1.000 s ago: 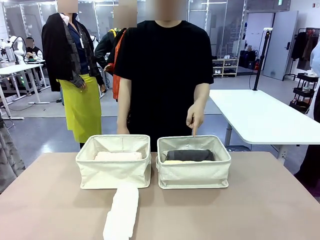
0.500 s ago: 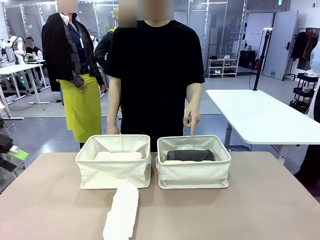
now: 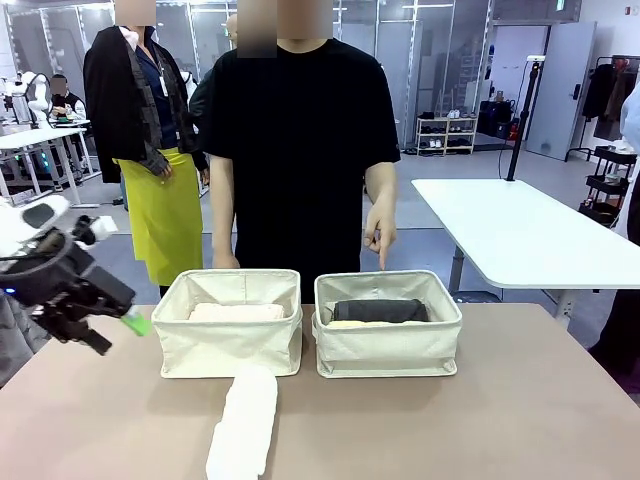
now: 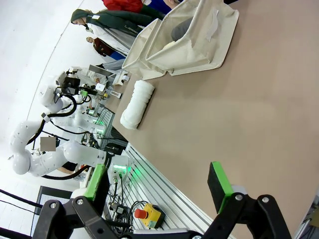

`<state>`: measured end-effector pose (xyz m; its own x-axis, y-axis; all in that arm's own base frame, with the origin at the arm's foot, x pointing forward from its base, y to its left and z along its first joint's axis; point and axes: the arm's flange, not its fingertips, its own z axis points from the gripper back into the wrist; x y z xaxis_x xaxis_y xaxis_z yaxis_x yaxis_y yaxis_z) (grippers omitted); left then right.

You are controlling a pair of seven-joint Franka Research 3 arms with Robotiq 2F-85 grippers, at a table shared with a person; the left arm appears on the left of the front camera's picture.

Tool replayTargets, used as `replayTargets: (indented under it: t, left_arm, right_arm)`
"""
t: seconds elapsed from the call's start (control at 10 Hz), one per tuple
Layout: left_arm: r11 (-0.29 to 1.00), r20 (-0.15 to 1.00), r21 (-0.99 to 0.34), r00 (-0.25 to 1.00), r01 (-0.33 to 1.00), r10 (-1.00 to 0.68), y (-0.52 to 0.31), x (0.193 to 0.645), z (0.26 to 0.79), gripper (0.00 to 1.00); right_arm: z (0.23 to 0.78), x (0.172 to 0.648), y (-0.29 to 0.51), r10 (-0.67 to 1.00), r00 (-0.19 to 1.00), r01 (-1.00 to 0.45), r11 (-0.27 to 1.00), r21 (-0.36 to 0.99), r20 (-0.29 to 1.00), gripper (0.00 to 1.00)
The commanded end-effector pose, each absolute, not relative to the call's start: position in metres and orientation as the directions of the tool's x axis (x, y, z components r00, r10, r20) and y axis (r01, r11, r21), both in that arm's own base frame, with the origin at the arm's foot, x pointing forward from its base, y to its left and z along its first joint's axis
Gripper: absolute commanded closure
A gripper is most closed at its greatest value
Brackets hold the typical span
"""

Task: Divide the towels into two baskets.
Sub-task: Pick up one hotel-folded towel from the bottom of the table and place it in the Fabric basket indicated by the person.

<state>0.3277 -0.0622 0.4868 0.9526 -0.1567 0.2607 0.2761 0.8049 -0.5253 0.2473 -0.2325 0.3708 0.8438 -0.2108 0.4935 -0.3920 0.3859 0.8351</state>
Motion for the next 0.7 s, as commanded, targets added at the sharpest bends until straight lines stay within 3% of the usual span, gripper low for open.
replayTargets:
  t: [0.0, 0.2, 0.3, 0.6]
  left_arm:
    - [0.828, 0.253, -0.494, 0.955, 0.264, -0.154, -0.096, 0.31, 0.453, 0.0]
    - [0.792, 0.236, -0.524, 0.947, 0.313, -0.218, -0.116, 0.308, 0.441, 0.0]
    - [0.822, 0.235, -0.497, 0.955, 0.278, -0.181, -0.104, 0.33, 0.474, 0.0]
    - [0.822, 0.235, -0.497, 0.955, 0.278, -0.181, -0.104, 0.33, 0.474, 0.0]
  right_arm:
    - [0.373, 0.244, -0.231, -0.214, 0.837, -0.403, 0.382, 0.831, 0.504, 0.0]
    - [0.373, 0.244, -0.231, -0.214, 0.837, -0.403, 0.382, 0.831, 0.504, 0.0]
    - [0.373, 0.244, -0.231, -0.214, 0.837, -0.403, 0.382, 0.831, 0.504, 0.0]
    - [0.373, 0.244, -0.231, -0.214, 0.837, -0.403, 0.382, 0.831, 0.504, 0.0]
